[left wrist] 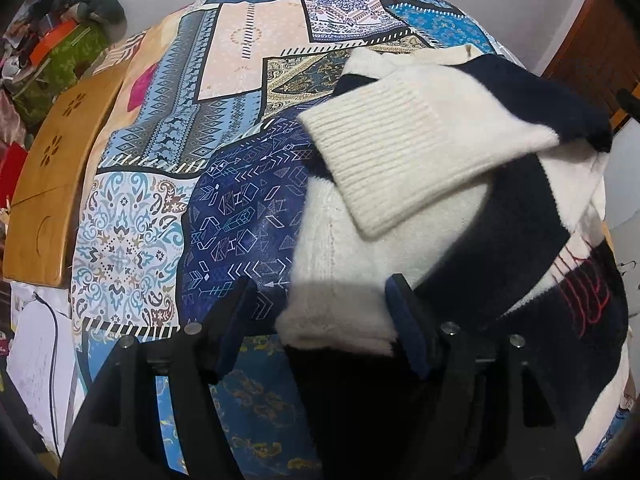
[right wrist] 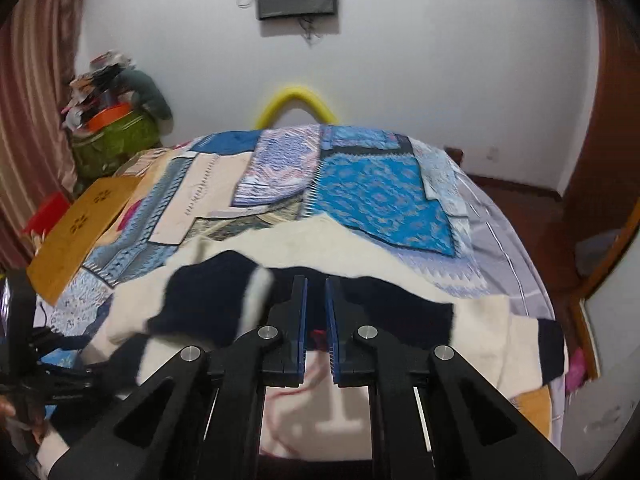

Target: Fold small clothes

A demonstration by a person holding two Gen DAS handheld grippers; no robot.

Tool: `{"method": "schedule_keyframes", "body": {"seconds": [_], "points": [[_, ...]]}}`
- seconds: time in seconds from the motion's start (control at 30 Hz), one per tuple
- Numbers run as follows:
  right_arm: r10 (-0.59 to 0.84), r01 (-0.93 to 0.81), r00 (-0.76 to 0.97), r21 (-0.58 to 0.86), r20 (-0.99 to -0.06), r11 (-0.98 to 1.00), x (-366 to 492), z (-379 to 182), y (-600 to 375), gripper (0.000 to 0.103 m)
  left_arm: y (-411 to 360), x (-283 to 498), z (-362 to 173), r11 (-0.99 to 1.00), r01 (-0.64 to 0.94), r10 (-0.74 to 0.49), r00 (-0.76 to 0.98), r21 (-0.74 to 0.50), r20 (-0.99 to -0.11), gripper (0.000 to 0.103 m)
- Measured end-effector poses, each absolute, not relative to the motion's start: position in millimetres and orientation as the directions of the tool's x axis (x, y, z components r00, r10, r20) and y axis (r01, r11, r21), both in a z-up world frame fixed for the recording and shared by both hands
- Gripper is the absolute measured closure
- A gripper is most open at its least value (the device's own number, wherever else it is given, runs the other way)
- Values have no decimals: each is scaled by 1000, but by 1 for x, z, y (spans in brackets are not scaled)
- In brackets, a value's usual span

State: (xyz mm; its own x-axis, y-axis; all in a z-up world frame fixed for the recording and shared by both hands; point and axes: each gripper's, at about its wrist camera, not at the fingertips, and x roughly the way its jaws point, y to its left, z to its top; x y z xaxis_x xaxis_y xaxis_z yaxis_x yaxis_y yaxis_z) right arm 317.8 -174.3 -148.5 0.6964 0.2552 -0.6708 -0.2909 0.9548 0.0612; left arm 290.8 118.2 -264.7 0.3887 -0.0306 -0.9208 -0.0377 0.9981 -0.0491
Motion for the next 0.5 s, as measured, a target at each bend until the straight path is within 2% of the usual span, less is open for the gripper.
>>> {"method": "schedule_keyframes", "body": {"seconds": [0.17,0.2,0.27,0.33,0.43,0.5], "points": [[320,-350,605,118,-729,929,317,-158,-200,93,118,290,-263,998,-39,-29,389,-48,-921,35],[338,-366,594,129,-730,922,312,-158,-199,89,118,290,-263,998,-40,-31,389,-50,-921,35],[372,-410,580,135,-725,902,303,-156,-194,73,119,290,-263,997,-43,-36,386,-57,-922,35],[389,-454,585,109,-711,884,295,-153,-182,48,121,290,-261,997,-49,-42,384,-66,-922,36],[411,-520,595,59,-691,852,286,-149,-161,38,126,290,-254,996,-60,-43,393,-72,-918,36],[412,-550,589,28,-695,834,285,-150,-147,38,130,288,-247,996,-65,-27,414,-59,-910,36]]}}
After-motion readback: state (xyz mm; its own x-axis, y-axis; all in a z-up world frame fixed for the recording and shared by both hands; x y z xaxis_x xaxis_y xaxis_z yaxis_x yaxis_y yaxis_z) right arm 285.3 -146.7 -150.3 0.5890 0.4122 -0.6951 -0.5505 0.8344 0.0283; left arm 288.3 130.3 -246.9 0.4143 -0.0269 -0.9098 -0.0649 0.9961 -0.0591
